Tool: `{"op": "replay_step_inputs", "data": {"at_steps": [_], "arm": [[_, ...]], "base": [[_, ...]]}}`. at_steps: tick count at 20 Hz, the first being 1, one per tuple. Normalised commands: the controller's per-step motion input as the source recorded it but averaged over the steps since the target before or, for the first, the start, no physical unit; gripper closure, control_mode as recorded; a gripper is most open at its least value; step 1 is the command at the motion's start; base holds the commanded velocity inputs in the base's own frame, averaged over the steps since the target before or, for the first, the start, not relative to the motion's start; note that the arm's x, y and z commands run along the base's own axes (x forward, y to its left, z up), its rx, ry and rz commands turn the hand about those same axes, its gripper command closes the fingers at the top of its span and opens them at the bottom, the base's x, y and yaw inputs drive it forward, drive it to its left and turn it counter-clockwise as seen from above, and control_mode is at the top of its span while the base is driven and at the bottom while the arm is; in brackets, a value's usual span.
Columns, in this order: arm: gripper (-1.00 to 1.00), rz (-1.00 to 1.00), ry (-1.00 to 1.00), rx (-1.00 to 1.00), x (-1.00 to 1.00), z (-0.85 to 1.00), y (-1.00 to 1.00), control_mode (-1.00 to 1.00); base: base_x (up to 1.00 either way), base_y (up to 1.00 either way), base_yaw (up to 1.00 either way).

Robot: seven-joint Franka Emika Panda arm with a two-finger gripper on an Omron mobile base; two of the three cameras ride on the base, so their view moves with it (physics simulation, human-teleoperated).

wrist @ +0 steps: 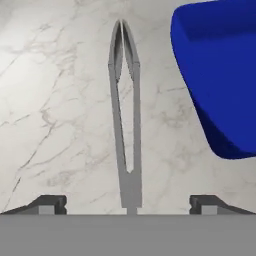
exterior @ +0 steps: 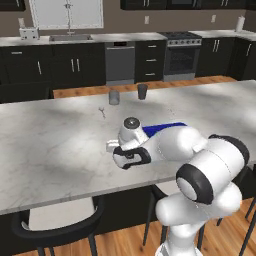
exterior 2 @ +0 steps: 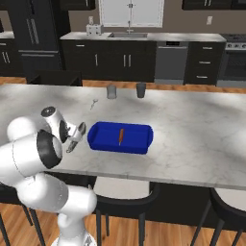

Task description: Take the tongs from the drawer on the left and place them on the dining counter next to the tray containing the hot dog.

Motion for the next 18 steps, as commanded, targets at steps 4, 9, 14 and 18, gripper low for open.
{"op": "replay_step_inputs", "data": {"at_steps": [4, 9, 14, 18], "arm": [[-1.00, -0.13, 0.00, 0.06, -0.87, 1.00, -0.05, -1.00], [-1.00, -0.13, 0.00, 0.01, -1.00, 1.00, -0.09, -1.00], [-1.00, -0.08, 0.14, 0.03, -0.98, 0.70, -0.36, -1.00], [-1.00, -0.08, 0.04, 0.08, -0.86, 0.36, -0.57, -1.00]], "base": [[0.00, 0.00, 0.00], [0.00, 0.00, 0.00], [0.00, 0.00, 0.00], [0.00, 0.00, 0.00]]}}
